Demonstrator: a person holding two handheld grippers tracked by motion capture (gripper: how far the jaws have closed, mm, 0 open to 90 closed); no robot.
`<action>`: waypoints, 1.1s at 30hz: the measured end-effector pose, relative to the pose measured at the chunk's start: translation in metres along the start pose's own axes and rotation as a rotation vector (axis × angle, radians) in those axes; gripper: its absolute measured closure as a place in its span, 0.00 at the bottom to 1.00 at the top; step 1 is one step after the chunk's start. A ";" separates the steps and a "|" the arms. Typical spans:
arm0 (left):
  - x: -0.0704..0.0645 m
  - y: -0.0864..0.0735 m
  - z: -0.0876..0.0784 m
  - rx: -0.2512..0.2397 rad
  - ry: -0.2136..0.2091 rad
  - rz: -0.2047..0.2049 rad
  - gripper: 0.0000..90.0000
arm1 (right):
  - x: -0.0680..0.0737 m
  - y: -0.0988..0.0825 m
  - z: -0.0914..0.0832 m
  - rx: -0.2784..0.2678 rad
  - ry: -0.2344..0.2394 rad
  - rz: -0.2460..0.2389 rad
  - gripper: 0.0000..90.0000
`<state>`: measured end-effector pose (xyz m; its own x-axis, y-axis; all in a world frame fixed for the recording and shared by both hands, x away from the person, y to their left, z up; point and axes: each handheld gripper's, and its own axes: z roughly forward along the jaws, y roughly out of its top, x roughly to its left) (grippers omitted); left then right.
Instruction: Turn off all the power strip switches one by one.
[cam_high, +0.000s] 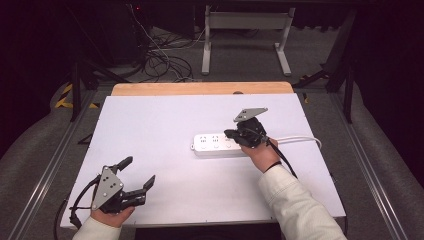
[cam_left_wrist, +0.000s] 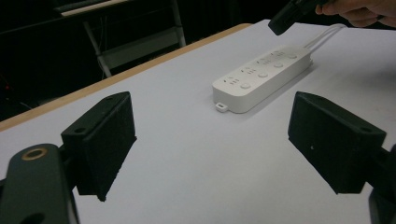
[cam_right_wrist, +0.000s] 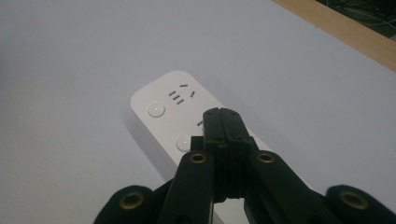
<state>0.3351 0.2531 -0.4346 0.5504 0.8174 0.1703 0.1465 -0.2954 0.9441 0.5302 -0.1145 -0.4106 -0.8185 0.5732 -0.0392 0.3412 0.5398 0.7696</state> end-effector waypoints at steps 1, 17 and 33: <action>0.000 0.000 0.000 0.000 0.001 0.000 0.17 | 0.001 0.001 0.000 0.002 0.000 -0.006 1.00; 0.000 0.000 -0.001 -0.004 0.000 0.000 0.17 | 0.018 0.013 0.025 0.011 0.062 -0.033 1.00; 0.001 0.000 -0.001 -0.003 0.006 0.002 0.17 | 0.015 0.006 0.046 0.103 0.041 -0.031 1.00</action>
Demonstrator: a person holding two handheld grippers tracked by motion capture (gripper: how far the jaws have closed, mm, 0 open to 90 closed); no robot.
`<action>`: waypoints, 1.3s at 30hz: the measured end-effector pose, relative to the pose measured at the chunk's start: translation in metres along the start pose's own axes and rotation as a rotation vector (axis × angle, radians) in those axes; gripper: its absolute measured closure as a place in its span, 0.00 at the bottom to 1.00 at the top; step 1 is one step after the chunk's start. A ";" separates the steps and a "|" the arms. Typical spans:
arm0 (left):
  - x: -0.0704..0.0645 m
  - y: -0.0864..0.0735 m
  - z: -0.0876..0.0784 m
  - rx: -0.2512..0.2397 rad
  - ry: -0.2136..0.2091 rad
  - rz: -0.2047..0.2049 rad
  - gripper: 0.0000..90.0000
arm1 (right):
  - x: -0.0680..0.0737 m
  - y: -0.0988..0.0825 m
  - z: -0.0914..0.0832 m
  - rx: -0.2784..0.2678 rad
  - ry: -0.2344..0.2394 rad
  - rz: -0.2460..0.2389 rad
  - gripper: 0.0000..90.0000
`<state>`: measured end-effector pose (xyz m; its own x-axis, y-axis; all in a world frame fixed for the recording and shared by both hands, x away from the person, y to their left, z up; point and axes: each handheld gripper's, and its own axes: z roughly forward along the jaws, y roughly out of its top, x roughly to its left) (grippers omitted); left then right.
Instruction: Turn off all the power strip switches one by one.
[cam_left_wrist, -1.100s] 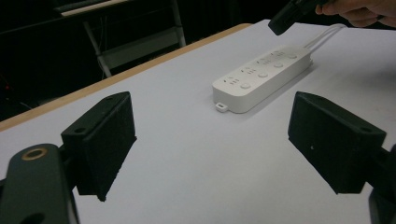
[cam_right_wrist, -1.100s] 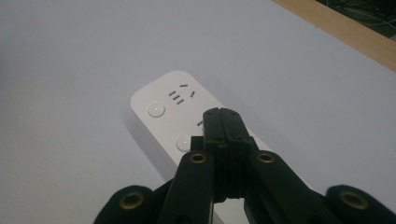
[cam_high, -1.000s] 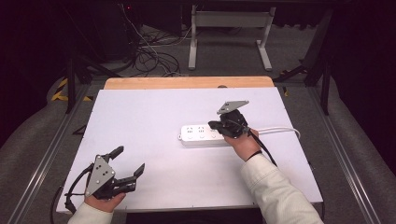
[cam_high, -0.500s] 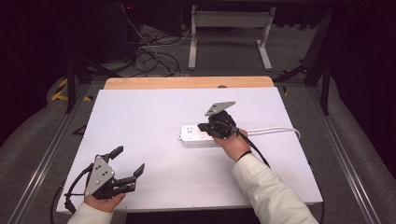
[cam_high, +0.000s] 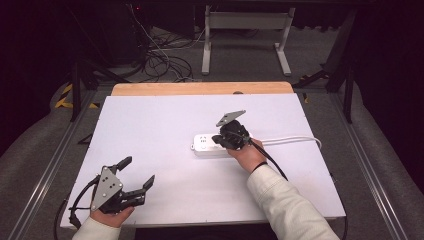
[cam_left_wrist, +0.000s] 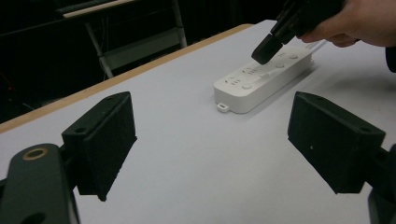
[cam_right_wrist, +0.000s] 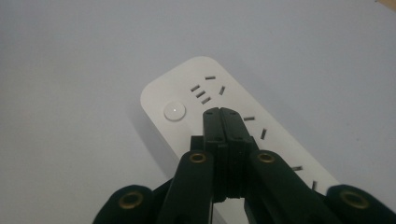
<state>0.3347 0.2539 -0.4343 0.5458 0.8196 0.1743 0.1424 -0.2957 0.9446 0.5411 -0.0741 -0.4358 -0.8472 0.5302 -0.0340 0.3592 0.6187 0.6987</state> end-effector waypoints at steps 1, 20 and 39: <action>0.000 0.000 0.000 0.000 -0.001 -0.001 0.17 | 0.000 0.000 0.001 0.012 -0.003 0.003 1.00; 0.000 0.000 0.000 0.001 -0.003 -0.001 0.17 | 0.002 -0.005 0.009 0.060 -0.004 -0.009 1.00; -0.001 0.000 0.000 0.004 -0.004 0.000 0.17 | 0.006 -0.011 0.011 0.034 -0.036 -0.004 1.00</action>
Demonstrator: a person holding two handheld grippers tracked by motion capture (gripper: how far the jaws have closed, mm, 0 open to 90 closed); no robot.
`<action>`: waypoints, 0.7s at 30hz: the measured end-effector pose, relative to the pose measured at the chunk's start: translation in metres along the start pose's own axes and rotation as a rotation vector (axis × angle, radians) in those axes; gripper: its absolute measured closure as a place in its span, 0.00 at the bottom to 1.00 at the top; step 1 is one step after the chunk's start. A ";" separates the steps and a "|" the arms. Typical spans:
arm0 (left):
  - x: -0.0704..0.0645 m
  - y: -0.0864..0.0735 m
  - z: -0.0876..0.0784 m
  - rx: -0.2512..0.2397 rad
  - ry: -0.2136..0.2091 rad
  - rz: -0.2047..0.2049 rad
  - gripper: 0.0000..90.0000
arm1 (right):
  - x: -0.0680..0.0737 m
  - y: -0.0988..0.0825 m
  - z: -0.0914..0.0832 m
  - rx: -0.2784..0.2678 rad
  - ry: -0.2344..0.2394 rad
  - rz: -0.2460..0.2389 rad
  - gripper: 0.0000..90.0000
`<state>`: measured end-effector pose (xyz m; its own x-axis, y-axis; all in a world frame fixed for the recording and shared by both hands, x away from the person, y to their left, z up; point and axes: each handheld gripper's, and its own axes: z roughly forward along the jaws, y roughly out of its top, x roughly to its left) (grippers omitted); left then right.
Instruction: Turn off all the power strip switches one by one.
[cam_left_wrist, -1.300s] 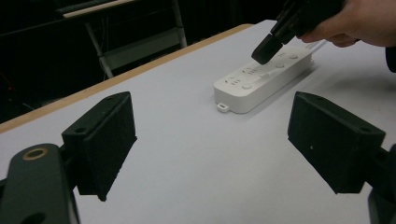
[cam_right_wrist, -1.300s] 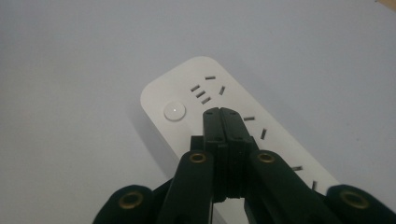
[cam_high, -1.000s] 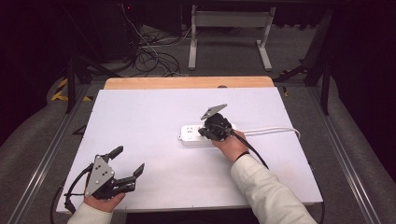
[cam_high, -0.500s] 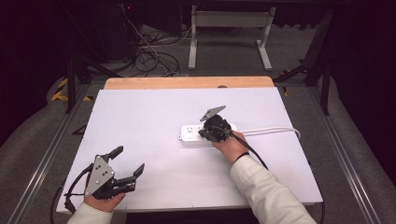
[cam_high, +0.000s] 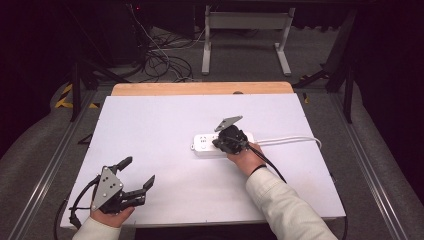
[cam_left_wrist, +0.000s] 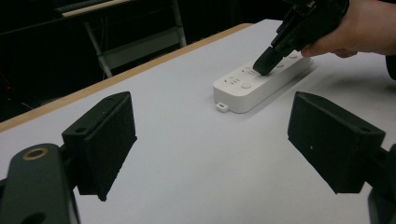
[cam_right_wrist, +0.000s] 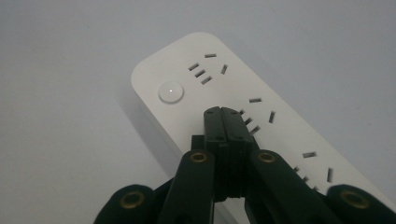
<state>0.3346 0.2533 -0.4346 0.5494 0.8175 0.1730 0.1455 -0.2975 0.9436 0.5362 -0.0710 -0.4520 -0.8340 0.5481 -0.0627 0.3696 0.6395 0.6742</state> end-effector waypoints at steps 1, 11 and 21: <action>0.000 0.000 0.000 -0.001 0.000 -0.001 0.17 | 0.001 0.000 0.000 0.003 -0.004 -0.003 1.00; 0.001 0.000 0.000 -0.002 0.002 0.002 0.17 | 0.000 0.005 -0.005 -0.010 -0.002 -0.011 1.00; 0.001 0.000 -0.001 -0.005 0.004 -0.002 0.17 | 0.004 0.021 -0.030 -0.143 0.014 -0.013 1.00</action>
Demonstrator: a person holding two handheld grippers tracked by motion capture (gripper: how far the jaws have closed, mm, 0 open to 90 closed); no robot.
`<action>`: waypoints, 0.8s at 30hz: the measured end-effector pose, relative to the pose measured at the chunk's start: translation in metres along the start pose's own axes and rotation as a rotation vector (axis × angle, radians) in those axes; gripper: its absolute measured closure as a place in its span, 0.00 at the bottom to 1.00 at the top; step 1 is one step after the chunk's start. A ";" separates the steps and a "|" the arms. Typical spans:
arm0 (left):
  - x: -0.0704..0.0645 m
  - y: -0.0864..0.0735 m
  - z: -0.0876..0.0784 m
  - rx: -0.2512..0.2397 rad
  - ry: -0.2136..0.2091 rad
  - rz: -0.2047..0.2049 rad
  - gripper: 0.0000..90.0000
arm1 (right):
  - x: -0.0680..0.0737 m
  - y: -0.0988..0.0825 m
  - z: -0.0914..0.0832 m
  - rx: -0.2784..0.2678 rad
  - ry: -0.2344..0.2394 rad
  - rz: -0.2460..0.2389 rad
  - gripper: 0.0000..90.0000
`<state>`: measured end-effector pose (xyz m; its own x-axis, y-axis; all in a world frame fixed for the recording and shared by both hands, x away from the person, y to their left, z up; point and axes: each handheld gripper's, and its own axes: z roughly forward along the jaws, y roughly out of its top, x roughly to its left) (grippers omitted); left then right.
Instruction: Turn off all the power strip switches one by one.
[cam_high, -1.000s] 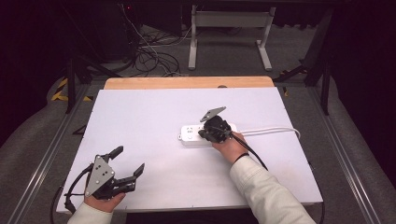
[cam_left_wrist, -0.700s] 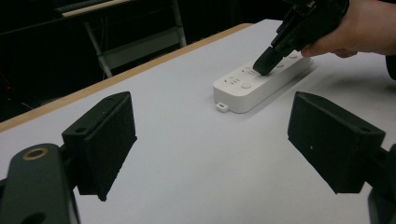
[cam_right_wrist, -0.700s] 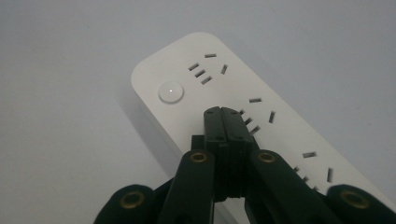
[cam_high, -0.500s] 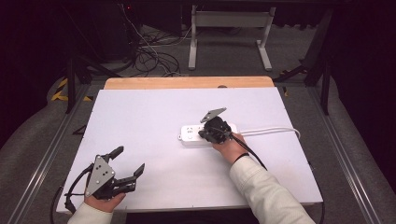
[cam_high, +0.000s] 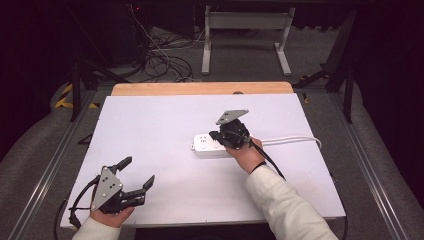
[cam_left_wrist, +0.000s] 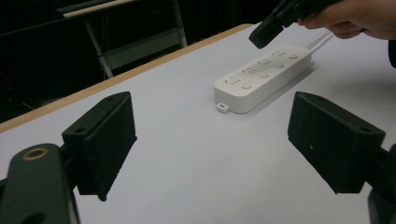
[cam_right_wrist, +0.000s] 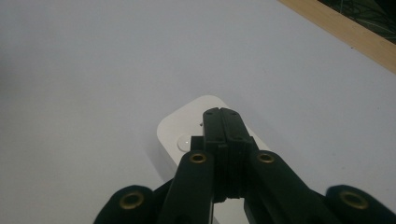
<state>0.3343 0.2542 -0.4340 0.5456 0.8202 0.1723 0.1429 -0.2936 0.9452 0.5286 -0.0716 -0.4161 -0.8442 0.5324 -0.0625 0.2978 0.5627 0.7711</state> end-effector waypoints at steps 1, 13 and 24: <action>0.000 0.000 0.000 0.000 0.000 -0.001 0.17 | 0.000 0.000 0.000 0.000 0.001 0.000 1.00; 0.000 0.000 0.000 0.001 -0.004 0.001 0.17 | 0.009 0.005 0.011 0.009 0.035 -0.010 1.00; 0.000 0.000 0.000 0.000 -0.005 -0.002 0.17 | 0.014 0.003 0.035 0.070 0.068 -0.019 1.00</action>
<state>0.3345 0.2545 -0.4343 0.5494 0.8182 0.1694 0.1434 -0.2920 0.9456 0.5334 -0.0405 -0.4367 -0.8775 0.4785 -0.0319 0.3098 0.6163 0.7240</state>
